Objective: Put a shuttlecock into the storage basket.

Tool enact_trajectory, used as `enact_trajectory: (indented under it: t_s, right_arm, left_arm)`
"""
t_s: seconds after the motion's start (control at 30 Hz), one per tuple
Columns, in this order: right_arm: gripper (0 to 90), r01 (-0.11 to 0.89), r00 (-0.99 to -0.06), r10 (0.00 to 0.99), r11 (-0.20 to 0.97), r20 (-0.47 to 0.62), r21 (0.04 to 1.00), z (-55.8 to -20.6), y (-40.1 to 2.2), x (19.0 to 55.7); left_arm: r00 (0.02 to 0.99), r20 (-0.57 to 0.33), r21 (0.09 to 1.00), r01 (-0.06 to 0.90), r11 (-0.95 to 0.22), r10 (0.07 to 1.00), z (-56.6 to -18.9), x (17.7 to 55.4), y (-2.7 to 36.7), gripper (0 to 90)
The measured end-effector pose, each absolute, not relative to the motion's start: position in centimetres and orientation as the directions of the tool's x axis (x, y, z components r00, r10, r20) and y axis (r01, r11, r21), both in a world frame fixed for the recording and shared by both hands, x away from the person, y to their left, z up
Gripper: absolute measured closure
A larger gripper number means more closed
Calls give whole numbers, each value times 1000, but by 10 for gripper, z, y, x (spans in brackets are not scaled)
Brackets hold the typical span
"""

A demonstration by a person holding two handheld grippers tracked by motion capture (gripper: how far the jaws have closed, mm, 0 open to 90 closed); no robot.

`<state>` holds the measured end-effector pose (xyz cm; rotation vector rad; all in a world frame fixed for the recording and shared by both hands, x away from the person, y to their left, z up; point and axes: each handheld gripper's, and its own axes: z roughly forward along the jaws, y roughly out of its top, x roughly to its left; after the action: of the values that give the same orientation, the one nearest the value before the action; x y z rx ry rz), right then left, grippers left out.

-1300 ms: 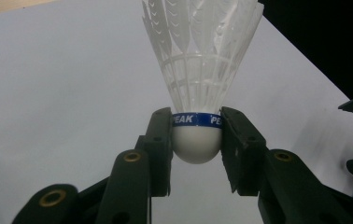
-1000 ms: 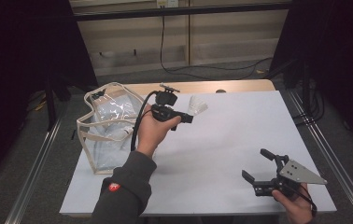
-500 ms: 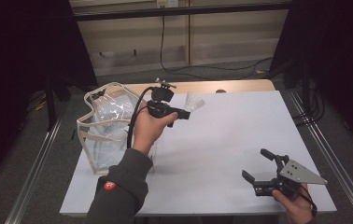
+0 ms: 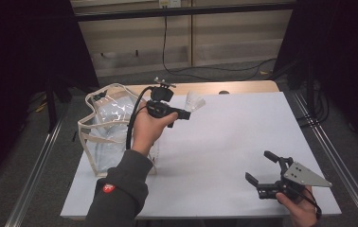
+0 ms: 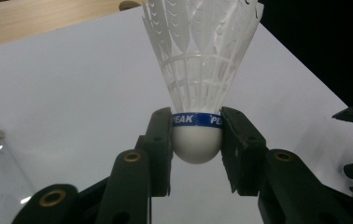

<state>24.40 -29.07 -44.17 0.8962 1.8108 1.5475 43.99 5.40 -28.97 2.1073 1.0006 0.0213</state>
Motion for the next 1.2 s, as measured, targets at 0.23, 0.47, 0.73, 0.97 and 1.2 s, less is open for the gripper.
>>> enact_trajectory:
  t_s: [0.23, 0.47, 0.73, 0.97, 1.2]
  right_arm:
    - [28, 118, -599, 801, 97, -7, 988, -442, -291, 244]
    - [28, 115, -600, 800, 98, -10, 989, -442, -290, 244]
    - [28, 115, -600, 800, 97, -9, 989, -441, -290, 244]
    - [28, 116, -599, 800, 96, -7, 989, -441, -290, 244]
    - [28, 117, -599, 801, 95, -6, 989, -441, -290, 244]
  left_arm:
    - [683, -293, 660, 651, -375, 670, -282, 440, 60, 656]
    - [680, -296, 662, 653, -369, 671, -276, 440, 64, 656]
    - [675, -294, 665, 653, -363, 677, -272, 441, 68, 656]
    - [667, -293, 669, 655, -352, 685, -265, 441, 71, 656]
    - [673, -293, 664, 654, -362, 679, -261, 440, 74, 656]
